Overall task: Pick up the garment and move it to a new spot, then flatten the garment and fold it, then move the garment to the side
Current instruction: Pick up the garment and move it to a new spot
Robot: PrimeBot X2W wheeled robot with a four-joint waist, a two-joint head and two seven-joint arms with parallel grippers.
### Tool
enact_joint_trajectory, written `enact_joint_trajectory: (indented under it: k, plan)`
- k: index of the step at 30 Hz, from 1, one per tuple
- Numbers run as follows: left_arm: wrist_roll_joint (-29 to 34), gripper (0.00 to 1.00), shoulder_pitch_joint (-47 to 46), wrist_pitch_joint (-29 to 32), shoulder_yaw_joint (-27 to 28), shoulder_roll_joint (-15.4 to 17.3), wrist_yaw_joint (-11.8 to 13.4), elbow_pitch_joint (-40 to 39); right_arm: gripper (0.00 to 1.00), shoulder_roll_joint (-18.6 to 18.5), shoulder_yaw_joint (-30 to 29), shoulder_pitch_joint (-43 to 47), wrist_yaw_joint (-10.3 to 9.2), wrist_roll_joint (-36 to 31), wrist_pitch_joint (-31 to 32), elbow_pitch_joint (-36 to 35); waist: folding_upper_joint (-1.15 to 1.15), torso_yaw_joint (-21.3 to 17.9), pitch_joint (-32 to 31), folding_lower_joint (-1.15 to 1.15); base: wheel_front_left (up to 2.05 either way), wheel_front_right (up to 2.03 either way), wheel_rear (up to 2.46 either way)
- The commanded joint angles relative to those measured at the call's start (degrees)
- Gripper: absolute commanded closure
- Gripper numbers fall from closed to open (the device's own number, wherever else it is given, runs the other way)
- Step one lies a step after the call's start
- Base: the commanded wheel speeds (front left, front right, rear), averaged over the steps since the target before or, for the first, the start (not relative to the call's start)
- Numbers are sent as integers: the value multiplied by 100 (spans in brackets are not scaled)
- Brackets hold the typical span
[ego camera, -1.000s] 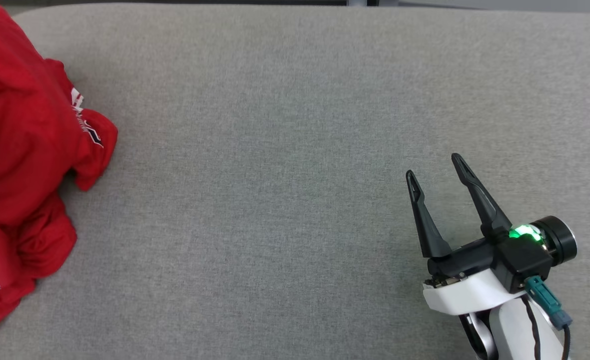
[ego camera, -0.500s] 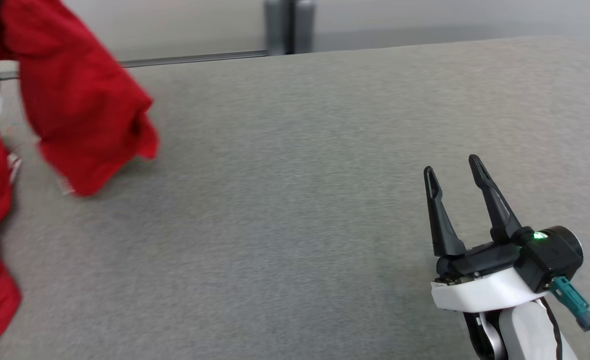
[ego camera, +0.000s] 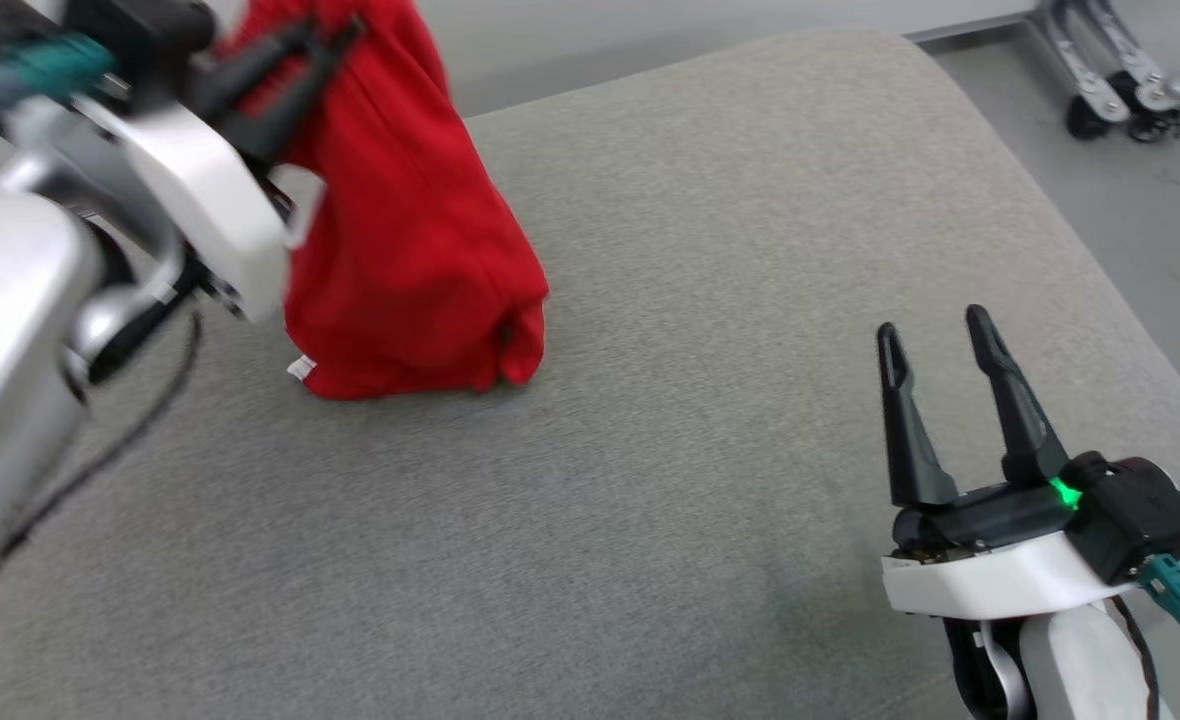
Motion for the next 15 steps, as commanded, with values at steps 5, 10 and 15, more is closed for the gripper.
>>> enact_joint_trajectory:
  k: [5, 10, 15]
  plan:
    - [105, 100, 663, -169, -937, -101, -7, 33, 0, -6, -178, 130, -1, 95, -6, -44, 0, -70, 59, 0, 0, 0, 0]
    - [456, 100, 1453, -667, -1773, -253, -7, 172, 0, -7, -230, 204, -2, 62, -6, -28, 0, 212, 13, 0, 0, 0, 0]
    - [842, 100, 2253, -1090, -2096, -479, -3, 435, 0, -11, -216, 230, -2, -76, -6, -10, 0, 562, -85, 0, 0, 0, 0]
